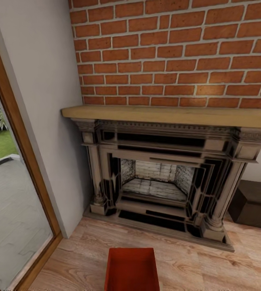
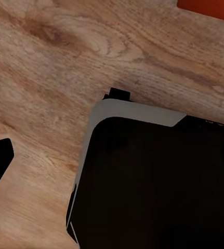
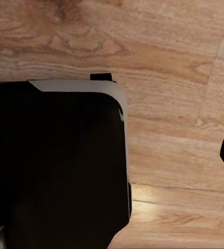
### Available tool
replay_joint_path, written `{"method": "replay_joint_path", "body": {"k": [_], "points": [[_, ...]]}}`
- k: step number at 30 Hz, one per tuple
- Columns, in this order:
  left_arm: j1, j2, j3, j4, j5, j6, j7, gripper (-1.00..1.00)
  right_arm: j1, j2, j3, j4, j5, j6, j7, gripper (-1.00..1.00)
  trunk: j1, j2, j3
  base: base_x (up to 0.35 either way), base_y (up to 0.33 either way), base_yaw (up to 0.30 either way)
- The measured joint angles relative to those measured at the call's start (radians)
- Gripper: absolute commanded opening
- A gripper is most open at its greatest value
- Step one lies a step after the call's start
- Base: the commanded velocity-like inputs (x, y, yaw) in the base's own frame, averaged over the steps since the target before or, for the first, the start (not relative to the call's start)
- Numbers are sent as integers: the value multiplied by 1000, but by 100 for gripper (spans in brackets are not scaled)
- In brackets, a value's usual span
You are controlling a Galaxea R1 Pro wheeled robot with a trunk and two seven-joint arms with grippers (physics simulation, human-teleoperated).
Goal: Move the two storage containers from the living room to the garage. In the garage, place one container on the floor and stack the other container on top of it (either order is fine).
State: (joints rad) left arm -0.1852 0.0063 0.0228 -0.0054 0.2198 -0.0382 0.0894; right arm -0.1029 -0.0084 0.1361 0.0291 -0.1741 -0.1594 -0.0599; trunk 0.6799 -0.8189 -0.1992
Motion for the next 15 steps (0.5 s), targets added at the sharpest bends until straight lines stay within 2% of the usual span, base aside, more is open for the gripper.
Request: {"method": "replay_joint_path", "body": {"k": [15], "points": [[0, 0, 0, 0, 1, 0, 0, 100, 0, -4, 7, -1, 14, 3, 21, 100, 0, 0, -24, 0, 0, 0]]}}
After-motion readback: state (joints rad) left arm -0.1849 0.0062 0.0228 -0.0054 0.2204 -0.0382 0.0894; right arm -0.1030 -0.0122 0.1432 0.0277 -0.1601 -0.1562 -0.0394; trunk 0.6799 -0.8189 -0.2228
